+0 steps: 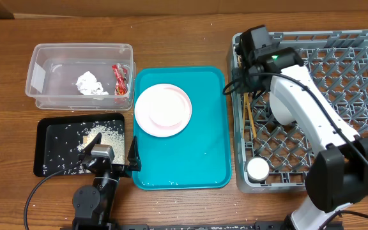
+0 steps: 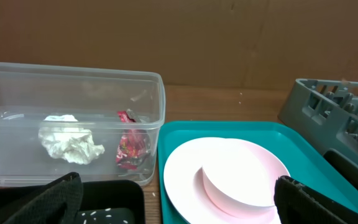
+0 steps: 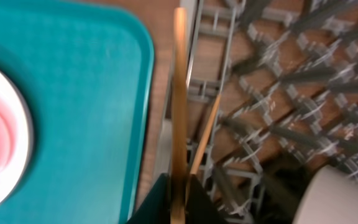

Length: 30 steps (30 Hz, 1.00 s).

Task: Sort waste into correct bins and load items into the dishwasher
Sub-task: 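Carry the chopsticks to the dish rack's left edge and release them, then grasp the rim of the pink-white plate with the right gripper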

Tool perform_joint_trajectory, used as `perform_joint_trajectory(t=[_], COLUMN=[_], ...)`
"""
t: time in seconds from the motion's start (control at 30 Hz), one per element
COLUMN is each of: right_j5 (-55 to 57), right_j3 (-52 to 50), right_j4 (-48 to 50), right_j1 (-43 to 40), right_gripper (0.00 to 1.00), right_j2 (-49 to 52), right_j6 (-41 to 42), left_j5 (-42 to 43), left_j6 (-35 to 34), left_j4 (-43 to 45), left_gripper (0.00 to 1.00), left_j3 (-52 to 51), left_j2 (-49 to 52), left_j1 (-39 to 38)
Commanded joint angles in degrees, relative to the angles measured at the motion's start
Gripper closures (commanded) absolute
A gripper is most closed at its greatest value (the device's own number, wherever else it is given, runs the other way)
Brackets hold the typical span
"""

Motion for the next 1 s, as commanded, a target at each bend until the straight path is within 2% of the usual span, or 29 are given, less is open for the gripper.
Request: perform_joint_trajectory(t=[0.0, 0.07, 0.3, 0.5, 0.73, 0.9, 0.97], right_j5=[-0.15, -0.98, -15.15, -14.36, -1.49, -5.86, -8.2], right_j3=[1.01, 2.36, 3.5, 2.67, 0.07, 0.07, 0.07], right_j4=[0.0, -0.81, 0.33, 2.21, 7.61, 11.82, 12.79], right_j1=[0.31, 0.76, 6.23, 12.98, 17.66, 17.64, 17.66], right_gripper=[0.63, 0.6, 0.59, 0.59, 0.59, 0.59, 0.65], right_j2=[-0.85, -1.7, -4.52, -0.92, 6.71, 13.44, 15.5], right_j6=[2.56, 5.92, 10.14, 16.79, 29.2, 29.16, 29.16], left_j5=[0.33, 0.33, 0.33, 0.35, 0.33, 0.33, 0.33], left_j6=[0.24, 0.22, 0.24, 0.24, 0.24, 0.24, 0.24], left_j4=[0.2, 0.2, 0.2, 0.2, 0.2, 0.22, 0.22], left_gripper=[0.0, 0.0, 0.0, 0.0, 0.0, 0.0, 0.0], left_j3=[-0.39, -0.39, -0.39, -0.39, -0.39, -0.39, -0.39], left_j2=[-0.61, -0.61, -0.61, -0.61, -0.61, -0.61, -0.61], left_j1=[-0.35, -0.35, -0.35, -0.35, -0.35, -0.35, -0.35])
